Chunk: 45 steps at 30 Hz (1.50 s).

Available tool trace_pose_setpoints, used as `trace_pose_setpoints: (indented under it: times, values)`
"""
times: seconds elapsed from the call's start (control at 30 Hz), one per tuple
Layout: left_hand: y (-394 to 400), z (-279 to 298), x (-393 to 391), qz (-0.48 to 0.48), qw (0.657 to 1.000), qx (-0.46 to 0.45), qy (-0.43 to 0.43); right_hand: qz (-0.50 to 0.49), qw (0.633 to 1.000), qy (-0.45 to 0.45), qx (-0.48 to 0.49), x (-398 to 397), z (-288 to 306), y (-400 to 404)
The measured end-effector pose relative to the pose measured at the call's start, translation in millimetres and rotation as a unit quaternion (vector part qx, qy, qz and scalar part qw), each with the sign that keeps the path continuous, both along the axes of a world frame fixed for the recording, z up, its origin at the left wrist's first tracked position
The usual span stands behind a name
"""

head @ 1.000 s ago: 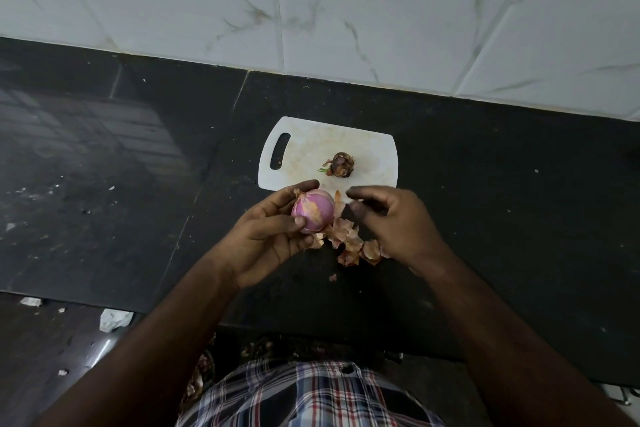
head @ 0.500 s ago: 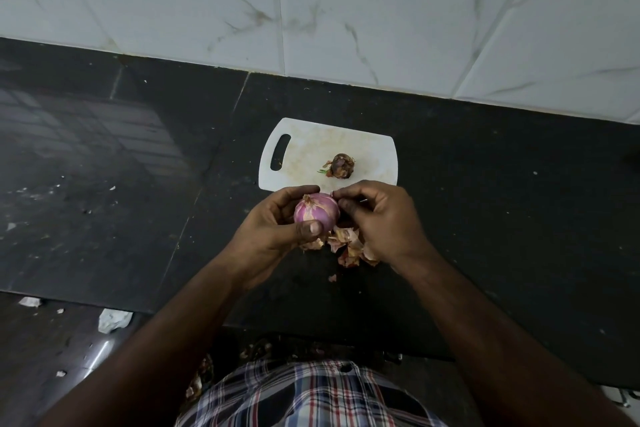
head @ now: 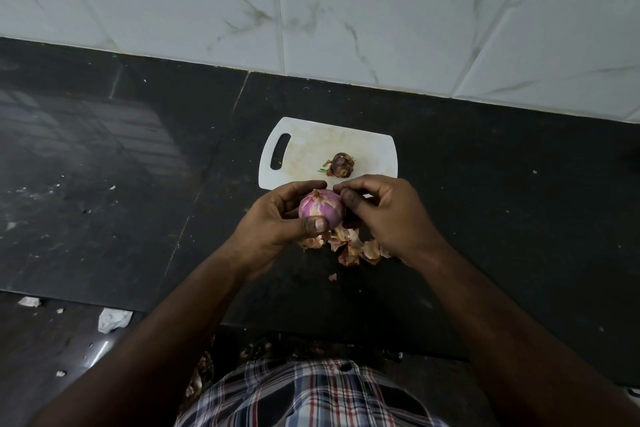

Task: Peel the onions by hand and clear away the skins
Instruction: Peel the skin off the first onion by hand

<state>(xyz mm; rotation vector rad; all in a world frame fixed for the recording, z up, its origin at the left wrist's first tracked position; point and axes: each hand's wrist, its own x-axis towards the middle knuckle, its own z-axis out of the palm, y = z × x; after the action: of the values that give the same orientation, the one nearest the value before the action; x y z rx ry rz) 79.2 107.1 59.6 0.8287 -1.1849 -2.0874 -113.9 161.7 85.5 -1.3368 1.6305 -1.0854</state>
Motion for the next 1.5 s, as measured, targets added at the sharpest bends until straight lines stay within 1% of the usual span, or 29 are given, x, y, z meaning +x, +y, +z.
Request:
trace_pose_setpoints:
  times: [0.03, 0.1, 0.13, 0.2, 0.37, 0.6, 0.77, 0.9, 1.1, 1.2, 1.3, 1.43, 1.5]
  values:
    - [0.0, 0.4, -0.8, 0.005, 1.000, -0.011, -0.013, 0.015, 1.000, 0.010, 0.009, -1.4, 3.4, 0.8]
    - [-0.4, 1.4, -0.8, 0.004, 0.999, -0.027, -0.034, 0.043, 0.996, 0.076, 0.010, -2.8, 9.4, 3.2]
    - [-0.8, 1.5, 0.1, 0.002, 0.999, -0.032, -0.042, 0.051, 0.992, 0.113, 0.001, -2.3, 11.3, 3.9]
    - [-1.0, 1.2, 1.5, -0.002, 0.997, -0.044, -0.057, 0.058, 0.986, 0.157, -0.023, -0.1, 14.7, 5.6]
    - [2.2, -3.9, 1.0, -0.010, 0.994, -0.070, -0.084, 0.065, 0.973, 0.216, -0.040, 6.5, 17.3, 10.6]
    - [1.9, -5.2, 0.9, -0.025, 0.986, -0.112, -0.124, 0.083, 0.953, 0.289, -0.026, 10.8, 16.1, 7.8]
    - [1.7, -5.7, 1.9, -0.030, 0.982, -0.123, -0.138, 0.075, 0.955, 0.286, -0.007, 12.6, 15.1, 7.7]
    - [0.4, -5.0, 1.3, -0.033, 0.977, -0.143, -0.153, 0.046, 0.975, 0.217, -0.007, 9.0, 16.1, 9.4]
    - [-0.3, -6.8, 2.8, -0.036, 0.976, -0.147, -0.156, 0.070, 0.971, 0.230, -0.023, 8.8, 13.2, 8.8]
    - [-0.3, -8.2, 3.1, -0.040, 0.977, -0.145, -0.154, 0.052, 0.969, 0.242, -0.024, 10.8, 10.1, 9.3]
    - [0.5, -9.2, 0.7, -0.032, 0.981, -0.134, -0.139, 0.030, 0.972, 0.232, -0.017, 13.6, 8.1, 9.3]
    - [0.3, -10.1, 0.4, -0.020, 0.981, -0.139, -0.137, 0.000, 0.982, 0.189, -0.004, 13.2, 6.1, 8.2]
    - [-0.6, -10.3, -0.2, -0.018, 0.976, -0.151, -0.155, 0.013, 0.989, 0.150, -0.007, 10.3, 5.3, 8.6]
